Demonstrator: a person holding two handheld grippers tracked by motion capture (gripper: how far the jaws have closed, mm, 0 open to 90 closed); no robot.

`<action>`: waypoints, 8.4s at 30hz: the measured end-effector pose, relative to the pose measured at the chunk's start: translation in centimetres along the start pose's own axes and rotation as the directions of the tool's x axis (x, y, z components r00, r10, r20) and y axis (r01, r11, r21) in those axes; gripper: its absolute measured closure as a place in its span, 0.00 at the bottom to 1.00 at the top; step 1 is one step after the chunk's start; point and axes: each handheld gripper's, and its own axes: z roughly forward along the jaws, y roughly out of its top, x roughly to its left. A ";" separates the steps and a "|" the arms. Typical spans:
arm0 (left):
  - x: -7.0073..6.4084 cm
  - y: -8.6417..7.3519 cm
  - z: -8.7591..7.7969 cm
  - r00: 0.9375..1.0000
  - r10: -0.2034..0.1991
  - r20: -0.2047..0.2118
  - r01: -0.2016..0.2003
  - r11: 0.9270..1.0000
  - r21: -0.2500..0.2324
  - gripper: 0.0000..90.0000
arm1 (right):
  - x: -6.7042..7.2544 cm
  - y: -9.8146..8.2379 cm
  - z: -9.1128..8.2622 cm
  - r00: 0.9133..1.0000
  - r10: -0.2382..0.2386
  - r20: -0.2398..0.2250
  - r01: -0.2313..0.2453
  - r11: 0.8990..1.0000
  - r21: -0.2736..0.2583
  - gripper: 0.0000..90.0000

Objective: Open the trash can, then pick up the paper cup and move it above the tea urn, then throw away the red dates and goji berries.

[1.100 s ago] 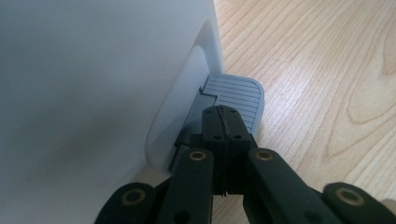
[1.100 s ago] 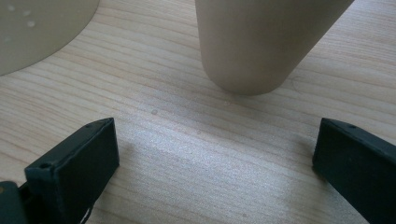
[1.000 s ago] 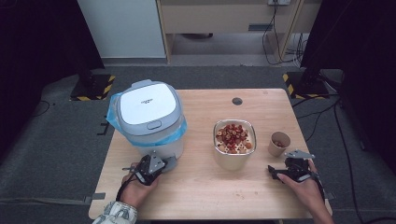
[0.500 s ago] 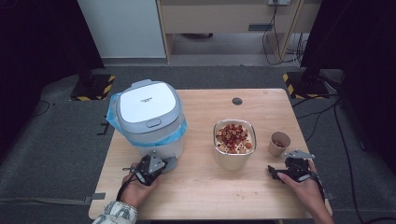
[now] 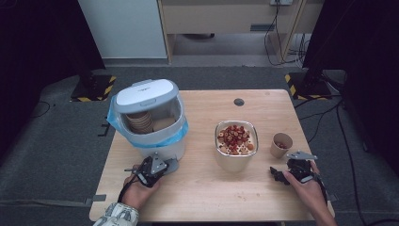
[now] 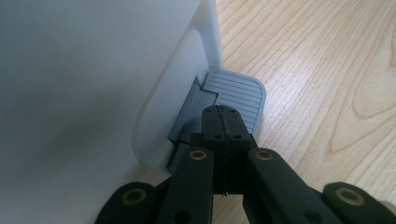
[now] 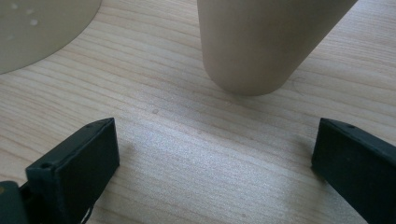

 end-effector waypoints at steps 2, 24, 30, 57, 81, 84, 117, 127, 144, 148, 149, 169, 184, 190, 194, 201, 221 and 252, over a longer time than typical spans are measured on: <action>-0.1 0.0 0.2 1.000 0.012 -0.001 -0.012 1.000 0.015 1.00 | -0.1 0.0 -0.1 1.000 -0.002 0.002 0.002 1.000 -0.005 0.06; -0.1 0.0 0.3 1.000 0.021 0.001 -0.021 0.999 0.026 1.00 | -1.0 1.2 -1.7 0.997 0.028 0.066 -0.017 0.985 -0.171 0.12; -0.1 0.0 0.3 1.000 0.017 0.001 -0.017 0.999 0.026 1.00 | -1.6 1.8 -2.0 0.995 0.090 0.048 -0.079 0.977 -0.197 0.10; 0.0 -0.1 0.3 1.000 0.011 0.006 -0.012 1.000 0.024 1.00 | -1.0 4.1 -1.1 0.996 0.090 0.003 -0.088 0.973 -0.216 0.08; 0.1 -0.1 0.3 1.000 0.009 0.010 -0.009 1.000 0.019 1.00 | -0.9 4.3 0.4 0.997 0.080 0.011 -0.075 0.970 -0.232 0.11; 0.0 -0.1 0.3 1.000 0.005 0.012 -0.006 1.000 0.021 1.00 | -1.1 4.3 0.6 0.996 0.082 0.027 -0.073 0.969 -0.235 0.11; 0.1 -0.1 0.3 1.000 0.005 0.014 -0.005 1.000 0.019 1.00 | -1.9 4.4 1.8 0.998 0.052 0.025 -0.041 0.950 -0.310 0.31; 0.1 -0.1 0.3 1.000 0.003 0.013 -0.003 1.000 0.019 1.00 | -2.2 5.8 -1.2 1.000 0.019 0.023 -0.009 0.929 -0.370 0.33; 0.1 -0.1 0.3 1.000 0.004 0.013 -0.004 1.000 0.019 1.00 | -3.8 10.3 -4.3 0.997 -0.056 0.043 0.068 0.933 -0.354 0.34; 0.1 -0.1 0.3 1.000 0.005 0.013 -0.005 1.000 0.019 1.00 | -3.7 11.6 -4.9 0.996 -0.080 0.049 0.092 0.931 -0.352 0.34; 0.1 -0.1 0.3 1.000 0.005 0.013 -0.006 1.000 0.019 1.00 | -3.7 12.0 -5.0 0.996 -0.078 0.050 0.090 0.931 -0.354 0.34; 0.1 -0.1 0.3 1.000 0.003 0.015 -0.003 1.000 0.019 1.00 | -4.1 16.4 -5.8 0.994 -0.093 0.057 0.107 0.925 -0.365 0.34; 0.1 -0.1 0.4 1.000 -0.002 0.016 0.001 1.000 0.017 1.00 | -4.0 19.2 -5.7 0.990 -0.117 0.075 0.137 0.919 -0.371 0.34; 0.1 -0.1 0.3 1.000 0.003 0.015 -0.003 1.000 0.019 1.00 | -3.5 20.2 -5.8 0.988 -0.136 0.075 0.154 0.912 -0.379 0.34; 0.1 -0.1 0.4 1.000 -0.001 0.016 0.001 1.000 0.017 1.00 | -3.1 20.8 -5.9 0.986 -0.149 0.073 0.165 0.910 -0.379 0.34; 0.1 -0.1 0.3 1.000 0.003 0.015 -0.003 1.000 0.020 1.00 | -2.7 21.4 -6.1 0.984 -0.160 0.074 0.176 0.905 -0.388 0.34; 0.1 -0.1 0.4 1.000 -0.002 0.017 0.002 1.000 0.017 1.00 | -1.4 23.3 -5.8 0.976 -0.204 0.069 0.215 0.894 -0.393 0.34; 0.1 -0.1 0.4 1.000 -0.008 0.018 0.008 1.000 0.013 1.00 | 2.2 25.6 -4.8 0.951 -0.309 0.033 0.294 0.859 -0.418 0.34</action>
